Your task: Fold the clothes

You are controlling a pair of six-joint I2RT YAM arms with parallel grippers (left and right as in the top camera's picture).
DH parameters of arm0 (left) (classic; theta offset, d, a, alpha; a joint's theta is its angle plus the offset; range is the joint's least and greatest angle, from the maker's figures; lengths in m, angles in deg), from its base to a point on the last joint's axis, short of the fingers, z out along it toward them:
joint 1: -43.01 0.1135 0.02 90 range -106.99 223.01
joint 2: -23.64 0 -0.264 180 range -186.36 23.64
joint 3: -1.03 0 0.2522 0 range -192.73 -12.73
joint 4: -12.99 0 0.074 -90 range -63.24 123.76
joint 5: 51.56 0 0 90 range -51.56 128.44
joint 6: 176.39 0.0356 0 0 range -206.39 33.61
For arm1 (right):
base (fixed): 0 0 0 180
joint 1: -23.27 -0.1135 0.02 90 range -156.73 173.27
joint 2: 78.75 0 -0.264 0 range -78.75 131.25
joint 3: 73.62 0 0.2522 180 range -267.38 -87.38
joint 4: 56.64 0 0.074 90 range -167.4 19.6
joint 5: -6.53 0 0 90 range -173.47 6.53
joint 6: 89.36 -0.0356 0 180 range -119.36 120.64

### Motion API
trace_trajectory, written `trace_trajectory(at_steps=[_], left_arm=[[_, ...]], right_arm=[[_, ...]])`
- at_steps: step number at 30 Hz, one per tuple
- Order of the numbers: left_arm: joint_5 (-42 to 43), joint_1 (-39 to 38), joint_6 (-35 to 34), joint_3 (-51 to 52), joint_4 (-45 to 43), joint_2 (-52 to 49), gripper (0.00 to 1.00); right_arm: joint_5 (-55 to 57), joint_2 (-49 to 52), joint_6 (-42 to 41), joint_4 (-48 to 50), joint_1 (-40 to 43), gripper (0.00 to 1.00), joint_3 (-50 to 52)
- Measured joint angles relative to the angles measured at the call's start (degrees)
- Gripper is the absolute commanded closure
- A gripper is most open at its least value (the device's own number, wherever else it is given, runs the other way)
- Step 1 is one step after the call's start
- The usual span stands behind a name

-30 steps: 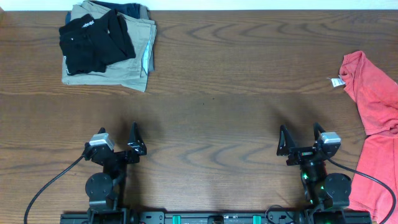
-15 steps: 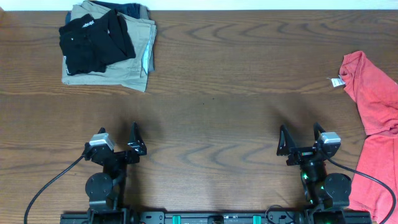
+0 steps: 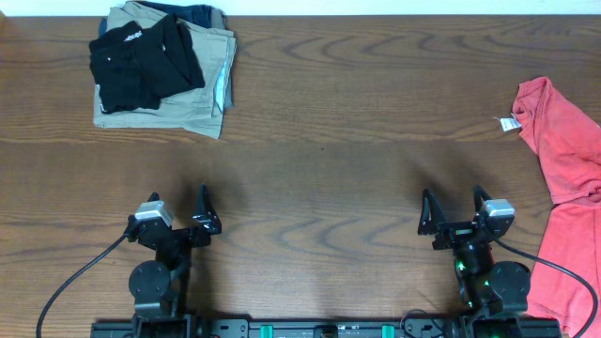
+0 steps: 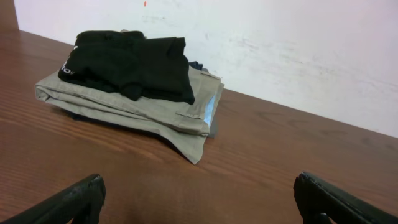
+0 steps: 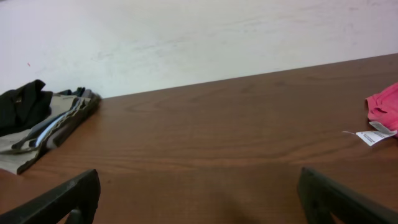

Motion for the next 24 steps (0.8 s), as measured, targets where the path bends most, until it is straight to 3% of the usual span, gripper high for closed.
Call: trace_trajectory(at_steps=[6,13,16,18,20,24], left_arm=[[0.0,0.0,0.0,-0.02,0.0,0.02,0.02],[0.0,0.0,0.0,-0.02,0.0,0.0,0.02],[0.0,0.0,0.0,-0.02,-0.02,0.0,0.02],[-0.02,0.0,0.0,-0.02,0.0,0.0,0.02],[0.02,0.0,0.0,-0.02,0.02,0.0,0.02],[0.0,0.0,0.0,-0.04,0.02,0.0,0.02]], right_arm=[[-0.92,0.0,-2.25,1.31,0.0,0.01,0.0],[-16.33,-0.07,-27.63,3.72,-0.02,0.01,0.0],[-18.84,0.02,-33.16,10.34,0.0,0.01,0.07],[-19.82,-0.04,-33.27,18.25,0.0,0.01,-0.09],[-19.23,-0.15,-32.22,19.78,0.0,0.01,-0.85],[-12.79,2.73,-25.57,6.62,1.03,0.01,-6.4]])
